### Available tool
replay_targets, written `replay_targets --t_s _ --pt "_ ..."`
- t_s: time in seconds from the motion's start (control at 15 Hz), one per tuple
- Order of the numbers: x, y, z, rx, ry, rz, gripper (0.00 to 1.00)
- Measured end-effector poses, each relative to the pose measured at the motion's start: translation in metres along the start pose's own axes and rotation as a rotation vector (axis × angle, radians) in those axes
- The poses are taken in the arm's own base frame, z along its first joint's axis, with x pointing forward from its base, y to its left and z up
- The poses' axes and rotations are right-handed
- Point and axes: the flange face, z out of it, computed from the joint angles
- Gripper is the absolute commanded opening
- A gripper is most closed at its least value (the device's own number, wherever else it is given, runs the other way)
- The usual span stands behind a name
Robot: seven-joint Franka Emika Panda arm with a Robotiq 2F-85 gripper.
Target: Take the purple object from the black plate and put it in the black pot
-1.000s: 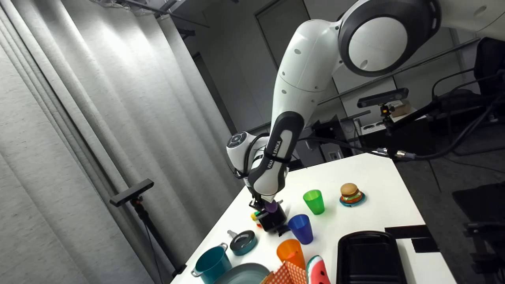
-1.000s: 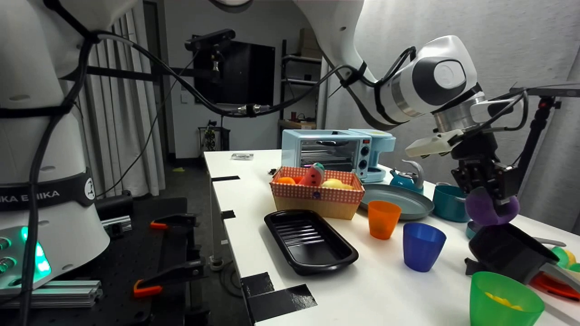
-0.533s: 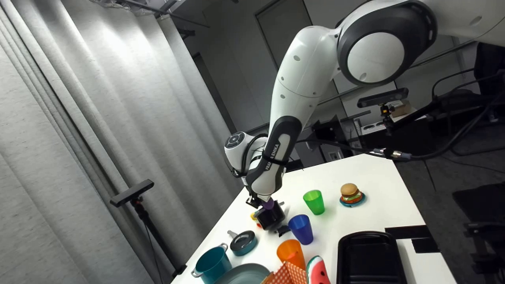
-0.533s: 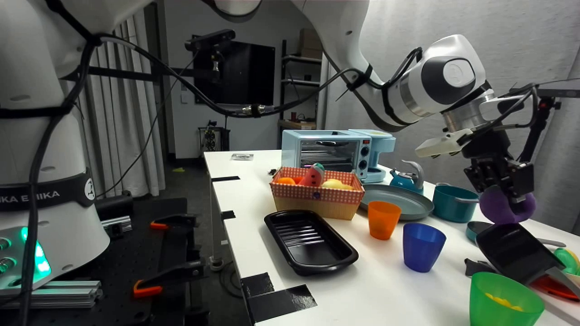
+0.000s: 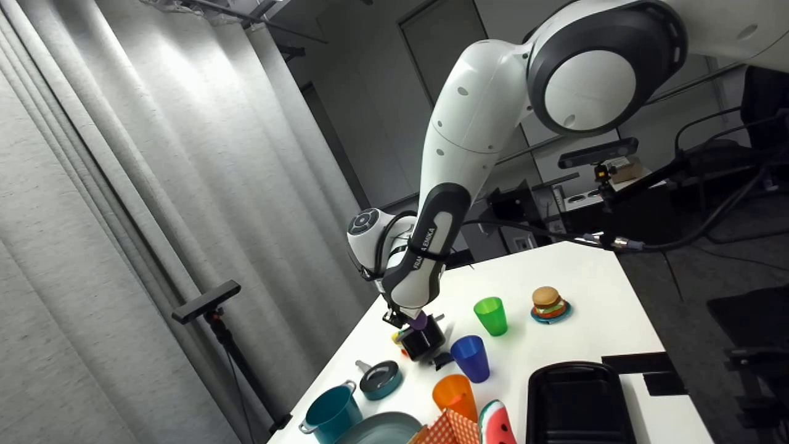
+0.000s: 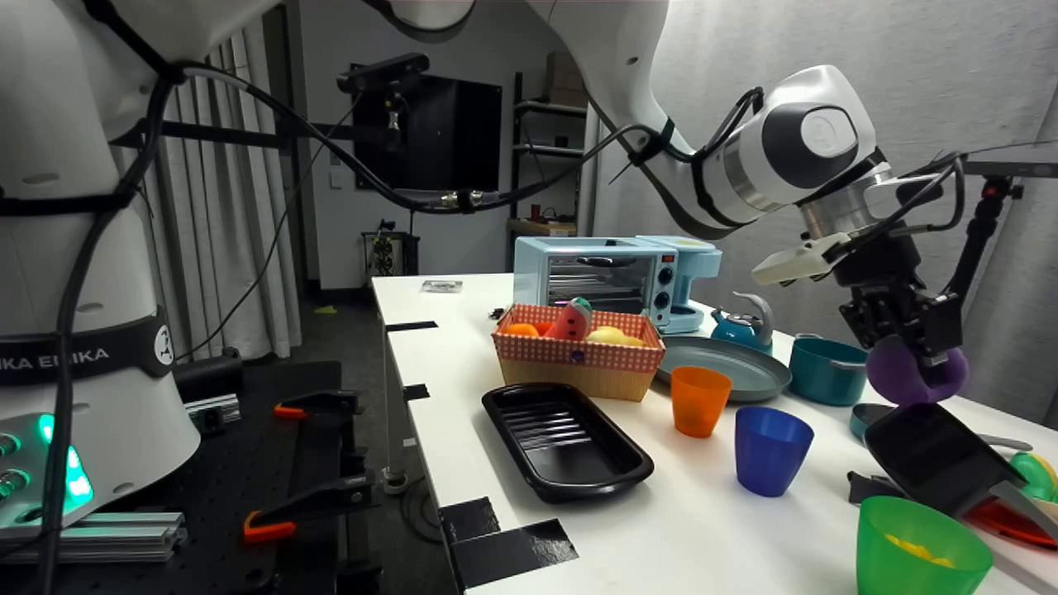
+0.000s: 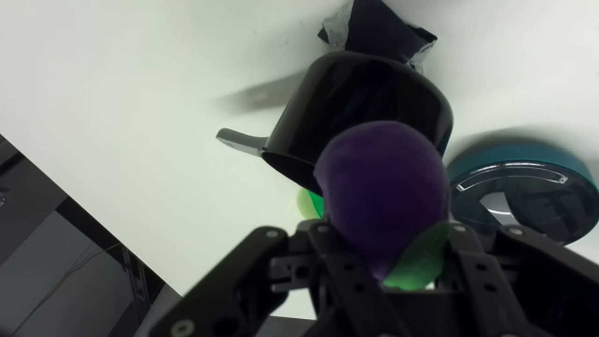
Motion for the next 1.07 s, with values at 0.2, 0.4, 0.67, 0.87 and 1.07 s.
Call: replay_targets --t_s 0.2,0.4,0.67,0.87,1.07 --pt "-0.003 -0.003 -0.002 -0.008 -0.002 -0.001 0.07" --pt "-0.006 -0.003 -0.003 -0.018 -0.004 0.004 0.07" --pt "-0.01 0.001 -0.004 -0.032 -0.01 0.015 0.07" --pt "-0.013 0.003 -0.008 -0.04 -0.014 0.021 0.07" --pt "-0.016 0.005 -0.014 -0.046 -0.016 0.023 0.07"
